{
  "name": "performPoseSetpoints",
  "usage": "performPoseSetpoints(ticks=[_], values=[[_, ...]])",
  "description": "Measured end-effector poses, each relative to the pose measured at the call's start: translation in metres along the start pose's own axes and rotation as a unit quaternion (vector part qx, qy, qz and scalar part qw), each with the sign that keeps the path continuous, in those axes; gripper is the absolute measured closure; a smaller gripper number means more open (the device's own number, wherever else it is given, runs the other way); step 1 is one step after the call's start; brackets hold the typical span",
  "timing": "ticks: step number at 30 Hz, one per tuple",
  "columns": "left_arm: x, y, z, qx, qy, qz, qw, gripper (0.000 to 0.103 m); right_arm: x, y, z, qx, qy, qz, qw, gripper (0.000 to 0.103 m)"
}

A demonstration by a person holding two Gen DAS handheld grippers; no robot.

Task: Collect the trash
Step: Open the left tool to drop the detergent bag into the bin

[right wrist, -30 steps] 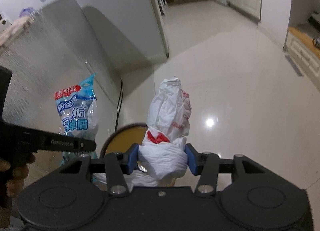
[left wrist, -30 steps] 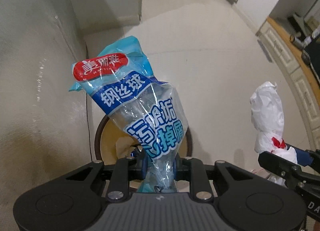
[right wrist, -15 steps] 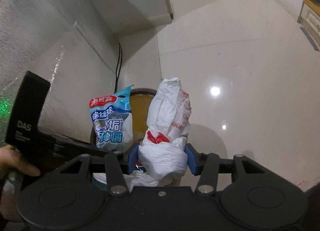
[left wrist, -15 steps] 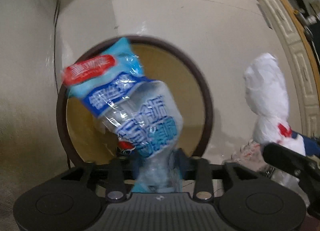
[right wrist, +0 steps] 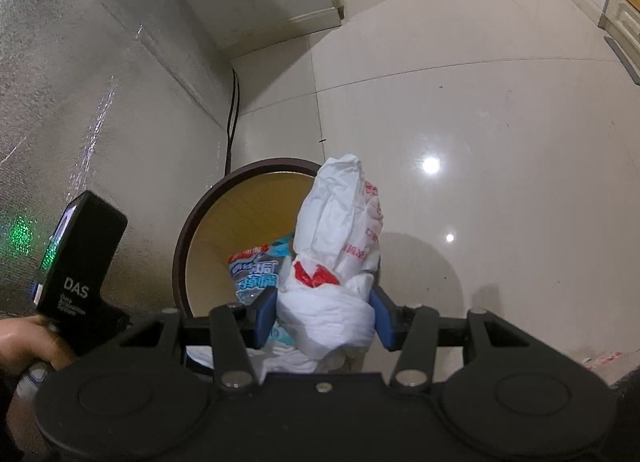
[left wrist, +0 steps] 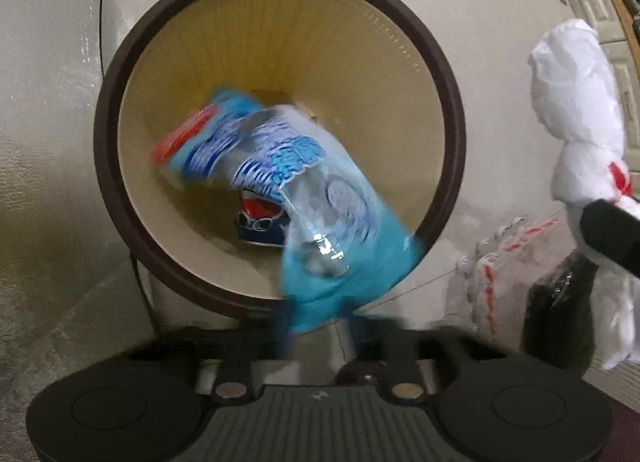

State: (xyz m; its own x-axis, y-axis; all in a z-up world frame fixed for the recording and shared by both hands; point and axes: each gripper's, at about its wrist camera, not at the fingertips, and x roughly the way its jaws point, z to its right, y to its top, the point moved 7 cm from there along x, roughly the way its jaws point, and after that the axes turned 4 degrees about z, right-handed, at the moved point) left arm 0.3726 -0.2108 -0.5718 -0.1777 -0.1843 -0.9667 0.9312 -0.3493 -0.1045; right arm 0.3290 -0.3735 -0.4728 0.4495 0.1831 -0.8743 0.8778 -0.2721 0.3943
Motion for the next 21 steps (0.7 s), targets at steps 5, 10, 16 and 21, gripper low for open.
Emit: performPoseSetpoints(ticks=[5,10,16,21], values=[[-0.022,0.019,0.004,0.008,0.01,0.076,0.997,0.098,0.005,0.001,-0.002,0.005,-0.004,0.0,1.0,0.052],[-0.035,0.032,-0.01,-0.026,0.055,0.14,0.9883,0.098,0.015,0.003,-0.008,0.004,0.0,-0.005,1.0,0.052],[-0.043,0.036,-0.023,-0.063,0.084,0.163,0.9811,0.096,0.026,0.007,-0.02,-0.015,0.015,-0.009,1.0,0.052],[-0.047,0.027,-0.026,-0.075,0.095,0.16,0.9798,0.081,0.041,0.021,-0.041,-0.035,0.038,-0.01,0.999,0.05]])
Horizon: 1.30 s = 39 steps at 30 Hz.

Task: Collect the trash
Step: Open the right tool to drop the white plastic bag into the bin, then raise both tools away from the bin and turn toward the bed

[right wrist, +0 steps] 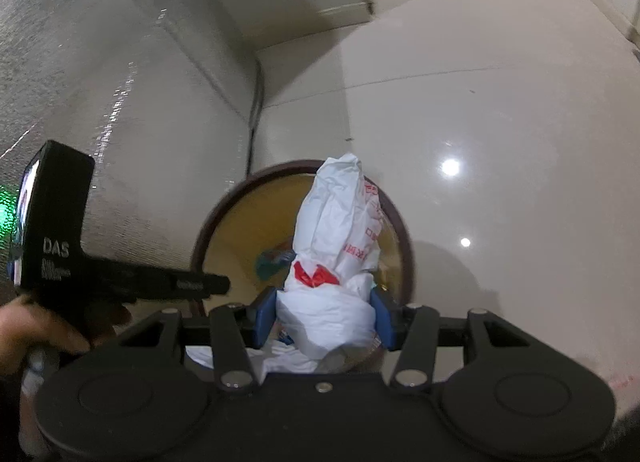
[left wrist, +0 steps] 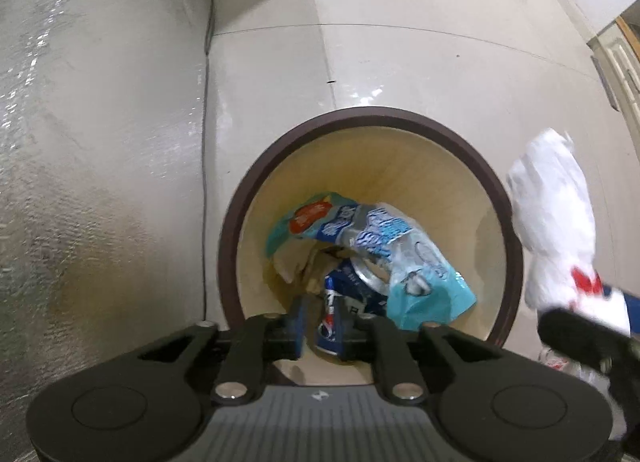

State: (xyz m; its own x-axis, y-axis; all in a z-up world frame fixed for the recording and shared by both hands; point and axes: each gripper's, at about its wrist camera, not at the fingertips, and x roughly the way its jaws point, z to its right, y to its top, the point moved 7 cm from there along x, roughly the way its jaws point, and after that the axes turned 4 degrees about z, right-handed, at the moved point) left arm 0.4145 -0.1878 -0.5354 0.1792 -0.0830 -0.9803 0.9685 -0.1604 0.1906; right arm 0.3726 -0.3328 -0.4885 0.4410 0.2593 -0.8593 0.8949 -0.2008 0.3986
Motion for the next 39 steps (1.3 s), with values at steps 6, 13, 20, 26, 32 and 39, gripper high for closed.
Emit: performPoseSetpoints(ticks=[6,13,20,26,32,39], values=[[-0.014,-0.003,-0.019,-0.024,0.015,-0.006,0.9996,0.064,0.009,0.004,-0.003,-0.009,-0.012,-0.004,1.0,0.042],[-0.025,-0.012,-0.022,-0.028,0.021,-0.008,0.9994,0.047,0.004,-0.013,0.01,-0.015,-0.032,-0.018,0.999,0.043],[-0.045,-0.018,-0.019,-0.031,0.022,0.003,0.9993,0.021,-0.004,-0.025,0.017,-0.015,-0.044,-0.021,0.999,0.045],[-0.071,-0.024,-0.019,-0.044,0.019,0.025,0.9986,0.009,-0.02,-0.023,0.011,-0.018,-0.036,-0.007,0.999,0.045],[-0.094,-0.036,-0.017,-0.05,0.016,0.035,0.998,0.001,-0.045,-0.022,0.011,-0.014,-0.039,0.017,0.999,0.023],[-0.123,-0.051,-0.015,-0.049,0.028,0.05,0.9972,0.0,-0.074,-0.03,0.015,-0.011,-0.052,0.031,0.998,0.005]])
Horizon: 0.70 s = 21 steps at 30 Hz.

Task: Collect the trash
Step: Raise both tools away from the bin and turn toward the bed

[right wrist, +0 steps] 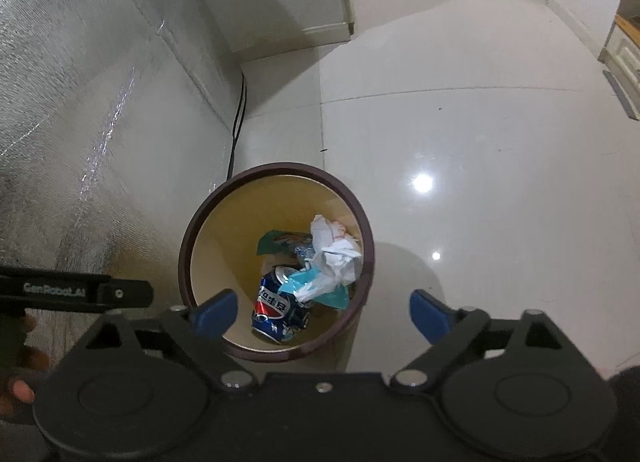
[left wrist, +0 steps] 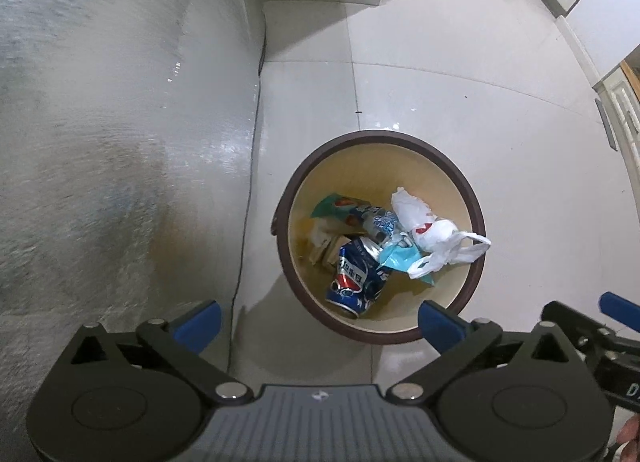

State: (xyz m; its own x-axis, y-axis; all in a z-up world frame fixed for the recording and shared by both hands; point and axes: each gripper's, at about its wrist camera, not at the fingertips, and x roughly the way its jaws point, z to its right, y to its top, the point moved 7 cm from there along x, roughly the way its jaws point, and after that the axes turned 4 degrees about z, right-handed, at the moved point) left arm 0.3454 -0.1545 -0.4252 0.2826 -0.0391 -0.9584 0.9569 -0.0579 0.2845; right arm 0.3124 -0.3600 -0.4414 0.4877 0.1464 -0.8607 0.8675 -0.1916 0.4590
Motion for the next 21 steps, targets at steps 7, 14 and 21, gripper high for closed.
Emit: performPoseSetpoints(ticks=[7,14,21], values=[[-0.032,-0.011,-0.005,0.0,-0.001,0.021,0.9998,0.0,-0.036,0.0,0.002,-0.003,-0.008,0.025,1.0,0.0],[-0.072,-0.026,-0.009,0.0,-0.007,0.053,0.9986,0.0,-0.074,-0.004,0.003,-0.005,-0.02,0.046,0.999,0.0],[-0.122,-0.044,-0.005,0.007,-0.012,0.091,0.9958,0.0,-0.126,-0.006,-0.001,-0.011,-0.023,0.08,0.996,0.0]])
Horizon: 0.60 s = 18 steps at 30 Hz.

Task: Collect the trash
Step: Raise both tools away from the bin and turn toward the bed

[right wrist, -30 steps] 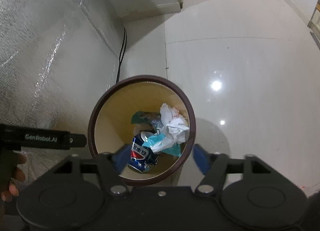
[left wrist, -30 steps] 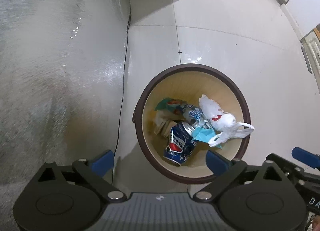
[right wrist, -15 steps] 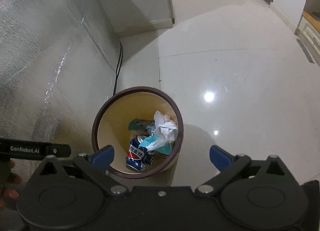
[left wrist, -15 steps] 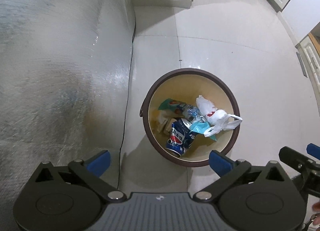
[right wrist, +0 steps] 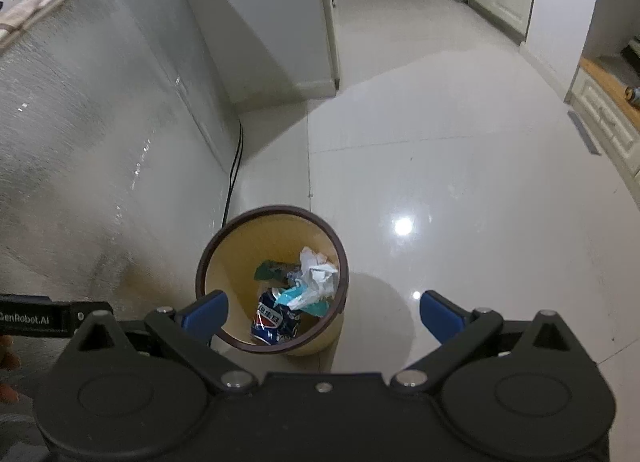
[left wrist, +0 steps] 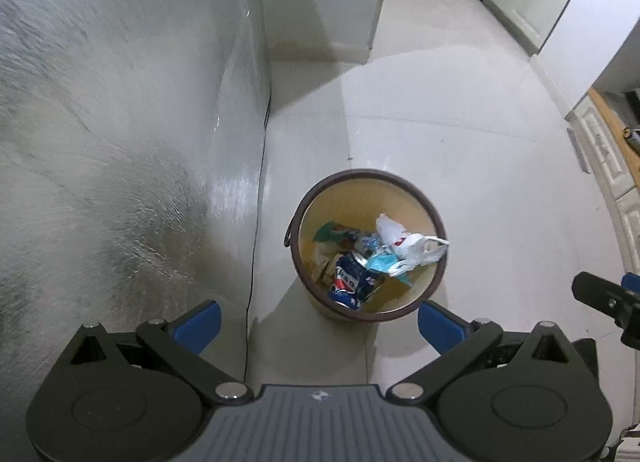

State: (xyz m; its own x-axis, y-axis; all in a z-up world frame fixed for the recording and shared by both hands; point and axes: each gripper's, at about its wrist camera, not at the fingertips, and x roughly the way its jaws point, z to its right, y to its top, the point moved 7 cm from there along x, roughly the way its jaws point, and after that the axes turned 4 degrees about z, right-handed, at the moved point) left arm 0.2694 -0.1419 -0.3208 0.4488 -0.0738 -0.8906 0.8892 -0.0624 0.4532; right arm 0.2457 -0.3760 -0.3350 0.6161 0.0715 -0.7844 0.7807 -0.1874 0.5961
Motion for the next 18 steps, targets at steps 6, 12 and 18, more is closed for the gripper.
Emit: performPoseSetpoints(ticks=[6,12,18], values=[[-0.057,-0.004,0.015,0.015,-0.017,0.045,0.9987,0.0,-0.054,0.001,-0.003,-0.011,0.001,0.031,0.999,0.0],[-0.113,-0.007,0.029,0.028,-0.034,0.089,0.9951,0.0,-0.114,0.004,-0.006,-0.016,-0.005,0.068,0.998,0.0],[-0.173,-0.012,0.038,0.041,-0.048,0.138,0.9884,0.0,-0.177,0.012,-0.009,-0.022,-0.006,0.115,0.993,0.0]])
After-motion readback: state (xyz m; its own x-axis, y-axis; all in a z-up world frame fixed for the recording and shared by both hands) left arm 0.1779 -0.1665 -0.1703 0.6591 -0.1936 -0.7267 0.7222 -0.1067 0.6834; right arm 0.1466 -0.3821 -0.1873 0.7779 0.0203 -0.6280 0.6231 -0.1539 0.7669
